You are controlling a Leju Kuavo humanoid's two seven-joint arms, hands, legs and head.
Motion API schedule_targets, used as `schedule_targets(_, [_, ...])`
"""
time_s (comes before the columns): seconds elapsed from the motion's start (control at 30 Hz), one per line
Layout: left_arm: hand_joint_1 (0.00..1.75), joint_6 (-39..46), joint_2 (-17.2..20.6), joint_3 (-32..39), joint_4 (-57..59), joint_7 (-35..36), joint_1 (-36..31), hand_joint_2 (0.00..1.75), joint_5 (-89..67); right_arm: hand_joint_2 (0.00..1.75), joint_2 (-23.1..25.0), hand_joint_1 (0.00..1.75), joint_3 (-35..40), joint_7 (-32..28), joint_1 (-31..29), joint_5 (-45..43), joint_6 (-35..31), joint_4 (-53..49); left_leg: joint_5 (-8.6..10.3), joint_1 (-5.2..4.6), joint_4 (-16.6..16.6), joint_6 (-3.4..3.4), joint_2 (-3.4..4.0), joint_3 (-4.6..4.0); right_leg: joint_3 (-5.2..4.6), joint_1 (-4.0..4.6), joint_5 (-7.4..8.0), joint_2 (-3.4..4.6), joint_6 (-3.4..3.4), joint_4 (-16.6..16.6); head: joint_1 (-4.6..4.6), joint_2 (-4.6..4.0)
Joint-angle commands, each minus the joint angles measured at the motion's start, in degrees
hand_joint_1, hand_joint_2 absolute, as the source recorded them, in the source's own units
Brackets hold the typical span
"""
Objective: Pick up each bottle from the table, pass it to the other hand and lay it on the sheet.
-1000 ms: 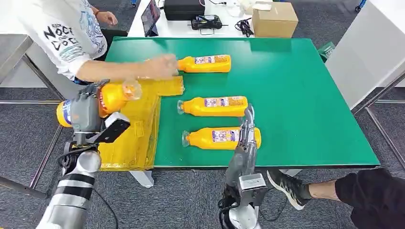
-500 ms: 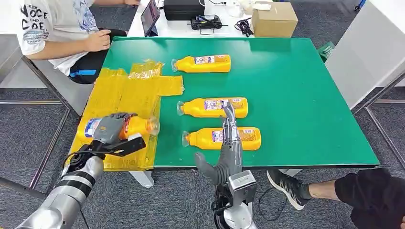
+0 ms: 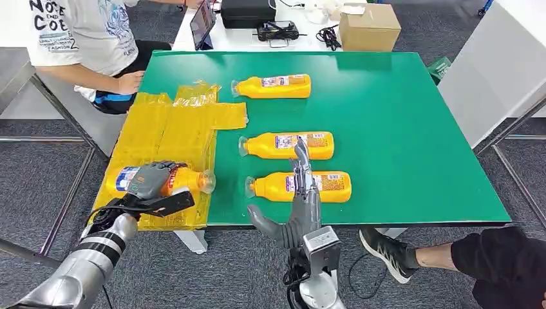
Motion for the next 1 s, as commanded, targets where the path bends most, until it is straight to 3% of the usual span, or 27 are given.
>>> schedule_targets(0.03, [1.75,-3.85,1.03,-3.35,5.76,-0.36,-0.56,1.75,2.33,1.75,-0.08,0.0,1.07,0.38,-2.18,-0.46,0.25,5.15,-0.06,0.0,-0.09,-0.04,0.16,0.26,0.19,0.0,-0.02,0.15,-0.07,-0.06,-0.02,0.0])
schedule_targets(0.07, [1.47,-3.85,1.03,-3.35,5.76,-0.36,-0.56,1.75,2.33,1.75,-0.08,0.0,1.07,0.38,-2.18,-0.46,0.25,5.15,-0.18,0.06,-0.14,-0.12,0.29,0.61,0.51,0.08,-0.1,0.27,-0.2,-0.11,0.0,0.0])
schedule_targets(0.1, [0.7,-5.58,1.17,-3.41,5.95,-0.5,-0.59,1.75,3.21,1.75,0.02,0.0,0.88,0.56,-2.13,-0.72,0.31,5.11,-0.07,0.0,-0.11,-0.06,0.18,0.35,0.28,0.01,-0.02,0.17,-0.1,-0.09,-0.02,0.0])
schedule_targets(0.13, [0.09,-7.53,1.52,-3.52,5.95,-0.88,-0.3,1.75,4.2,1.75,0.2,0.0,0.61,0.89,-2.18,-1.2,0.47,5.36,-0.05,-0.01,-0.08,-0.04,0.13,0.31,0.24,0.0,-0.01,0.13,-0.07,-0.05,-0.02,0.0])
schedule_targets(0.17, [0.02,-9.77,2.06,-3.85,5.98,-1.3,0.12,1.75,5.25,1.75,0.35,0.0,0.36,1.29,-2.36,-1.8,0.8,5.84,-0.1,0.02,-0.09,-0.07,0.19,0.47,0.39,0.03,-0.04,0.18,-0.11,-0.07,0.0,0.0])
schedule_targets(0.43, [0.0,-17.63,4.12,-5.93,5.57,-3.16,1.76,1.75,10.52,1.75,1.09,0.0,-0.56,1.93,-3.59,-3.53,1.89,9.05,-0.12,0.02,-0.18,-0.11,0.38,0.7,0.52,0.03,-0.02,0.34,-0.16,-0.1,-0.02,0.0])
schedule_targets(0.77, [0.0,-20.11,5.28,-7.12,4.11,-3.26,2.75,1.75,13.84,1.75,1.22,0.0,-0.73,2.01,-4.0,-3.75,2.09,9.9,-0.11,-0.01,-0.17,-0.14,0.29,0.98,0.82,0.01,-0.09,0.27,-0.26,-0.02,-0.02,0.0])
schedule_targets(1.0, [0.0,-25.34,5.75,-4.34,1.04,-5.86,4.69,1.75,21.94,1.75,1.38,0.0,-0.56,2.11,-4.66,-3.85,2.36,11.69,-0.11,-0.01,-0.17,-0.14,0.28,1.14,0.99,0.0,-0.09,0.26,-0.25,-0.01,0.0,0.0])
